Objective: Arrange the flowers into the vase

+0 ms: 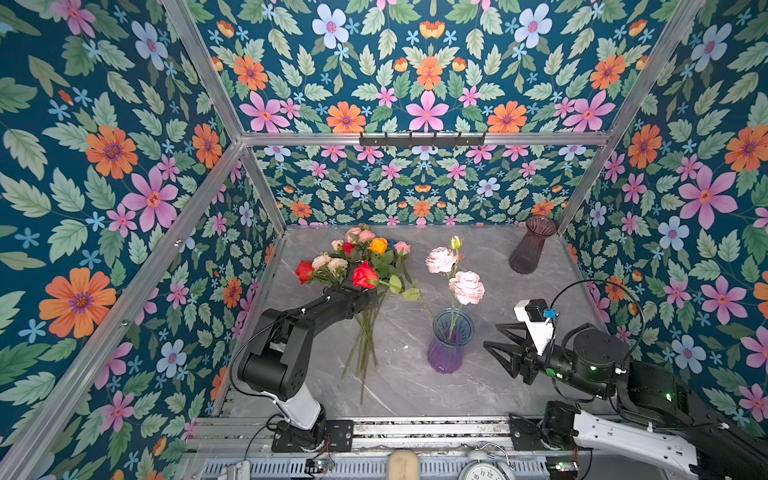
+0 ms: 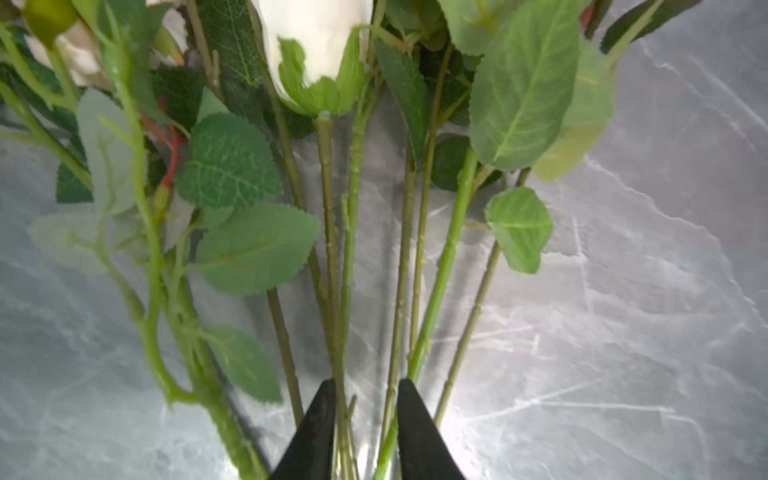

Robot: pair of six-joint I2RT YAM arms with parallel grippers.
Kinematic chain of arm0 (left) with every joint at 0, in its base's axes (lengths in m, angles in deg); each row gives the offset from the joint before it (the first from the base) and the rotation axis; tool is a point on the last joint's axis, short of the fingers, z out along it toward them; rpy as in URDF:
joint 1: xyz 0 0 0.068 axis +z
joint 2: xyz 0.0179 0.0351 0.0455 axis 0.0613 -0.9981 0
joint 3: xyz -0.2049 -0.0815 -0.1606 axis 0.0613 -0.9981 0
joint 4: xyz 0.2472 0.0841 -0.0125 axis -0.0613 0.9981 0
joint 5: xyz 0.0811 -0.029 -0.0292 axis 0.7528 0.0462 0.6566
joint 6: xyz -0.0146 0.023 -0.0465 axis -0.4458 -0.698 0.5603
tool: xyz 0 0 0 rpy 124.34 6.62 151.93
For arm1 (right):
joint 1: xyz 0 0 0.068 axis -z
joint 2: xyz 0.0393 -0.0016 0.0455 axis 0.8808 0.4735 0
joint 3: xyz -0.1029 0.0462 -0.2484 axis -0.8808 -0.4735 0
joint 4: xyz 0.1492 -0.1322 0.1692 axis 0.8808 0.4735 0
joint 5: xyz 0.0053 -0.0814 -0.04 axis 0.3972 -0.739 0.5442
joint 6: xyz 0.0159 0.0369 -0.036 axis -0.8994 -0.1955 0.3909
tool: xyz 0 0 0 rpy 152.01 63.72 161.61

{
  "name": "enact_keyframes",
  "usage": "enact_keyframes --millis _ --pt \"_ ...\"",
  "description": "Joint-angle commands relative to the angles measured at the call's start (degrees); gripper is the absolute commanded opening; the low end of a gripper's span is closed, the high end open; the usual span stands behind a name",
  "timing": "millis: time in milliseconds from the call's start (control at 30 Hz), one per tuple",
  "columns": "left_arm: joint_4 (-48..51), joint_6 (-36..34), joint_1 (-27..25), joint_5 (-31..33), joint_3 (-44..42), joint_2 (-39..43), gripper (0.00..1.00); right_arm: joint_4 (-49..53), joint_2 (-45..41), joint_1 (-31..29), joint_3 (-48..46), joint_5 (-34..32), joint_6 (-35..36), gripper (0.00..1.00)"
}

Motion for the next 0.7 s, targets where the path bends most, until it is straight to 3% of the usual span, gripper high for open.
enact_keyframes --millis 0,667 --pt "0.11 -0.59 -0.01 1.85 0.52 -1.12 0.27 0.64 -0.24 -0.04 -0.09 -1.24 0.31 0.62" --pt "-1.06 -0.56 0.56 1.13 0.41 -3.66 0.13 0.77 0.33 -0.03 0.21 -1.02 0.59 0.61"
